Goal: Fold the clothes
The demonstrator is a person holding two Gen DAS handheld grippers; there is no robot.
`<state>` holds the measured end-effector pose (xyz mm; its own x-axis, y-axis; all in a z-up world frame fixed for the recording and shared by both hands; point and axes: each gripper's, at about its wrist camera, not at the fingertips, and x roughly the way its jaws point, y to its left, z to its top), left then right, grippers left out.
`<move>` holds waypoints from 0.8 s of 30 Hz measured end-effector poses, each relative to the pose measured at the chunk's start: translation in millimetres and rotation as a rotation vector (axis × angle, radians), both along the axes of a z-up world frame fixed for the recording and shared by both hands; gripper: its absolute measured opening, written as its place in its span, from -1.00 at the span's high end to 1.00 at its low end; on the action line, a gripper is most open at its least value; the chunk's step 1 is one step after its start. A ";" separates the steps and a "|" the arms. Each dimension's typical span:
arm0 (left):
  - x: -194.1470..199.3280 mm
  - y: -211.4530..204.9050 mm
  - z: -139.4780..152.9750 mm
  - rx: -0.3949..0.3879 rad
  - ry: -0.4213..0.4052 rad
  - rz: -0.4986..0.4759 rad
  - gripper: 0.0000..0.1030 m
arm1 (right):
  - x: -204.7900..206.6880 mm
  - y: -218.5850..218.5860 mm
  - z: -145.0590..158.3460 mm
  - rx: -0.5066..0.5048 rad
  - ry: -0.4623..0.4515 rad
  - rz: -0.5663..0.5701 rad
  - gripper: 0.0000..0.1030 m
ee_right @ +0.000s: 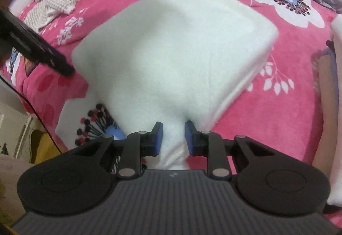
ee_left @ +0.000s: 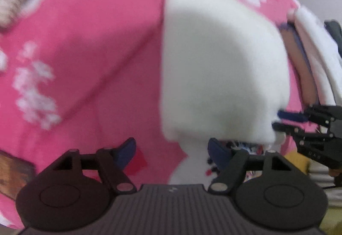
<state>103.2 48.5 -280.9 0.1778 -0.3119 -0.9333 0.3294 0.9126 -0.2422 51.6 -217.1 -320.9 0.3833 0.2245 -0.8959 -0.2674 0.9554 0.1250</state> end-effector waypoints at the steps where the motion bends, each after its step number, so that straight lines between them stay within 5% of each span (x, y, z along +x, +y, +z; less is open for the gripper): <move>1: -1.9 -16.8 9.2 -0.015 -0.051 -0.014 -0.37 | 1.1 0.0 5.1 0.005 0.012 -0.004 0.60; 5: 4.0 -66.1 26.1 -0.117 -0.166 -0.103 -0.18 | 7.5 -1.2 36.1 0.035 -0.012 -0.040 0.72; 10: 25.0 -103.6 -22.3 -0.123 -0.157 -0.201 0.31 | 34.0 -1.5 46.9 0.013 -0.073 -0.045 0.78; 12: 36.8 -116.1 -49.4 -0.114 -0.176 -0.230 0.29 | 40.0 -1.5 25.8 -0.041 -0.016 -0.026 0.84; 15: 44.7 -120.0 -52.6 -0.126 -0.171 -0.256 0.37 | 35.6 -7.1 0.4 -0.059 0.009 0.009 0.88; 19: 19.8 -77.7 -26.9 -0.124 -0.158 -0.265 0.37 | 42.2 -9.0 9.7 -0.043 0.030 0.001 0.88; 24: 13.5 -75.9 -23.7 -0.115 -0.160 -0.270 0.37 | 46.3 -5.5 22.5 -0.085 -0.004 0.038 0.89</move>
<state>116.7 -27.4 -304.6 0.2162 -0.4693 -0.8562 0.5978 0.7569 -0.2639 97.8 -222.6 -298.4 0.3798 0.1619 -0.9108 -0.3042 0.9517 0.0423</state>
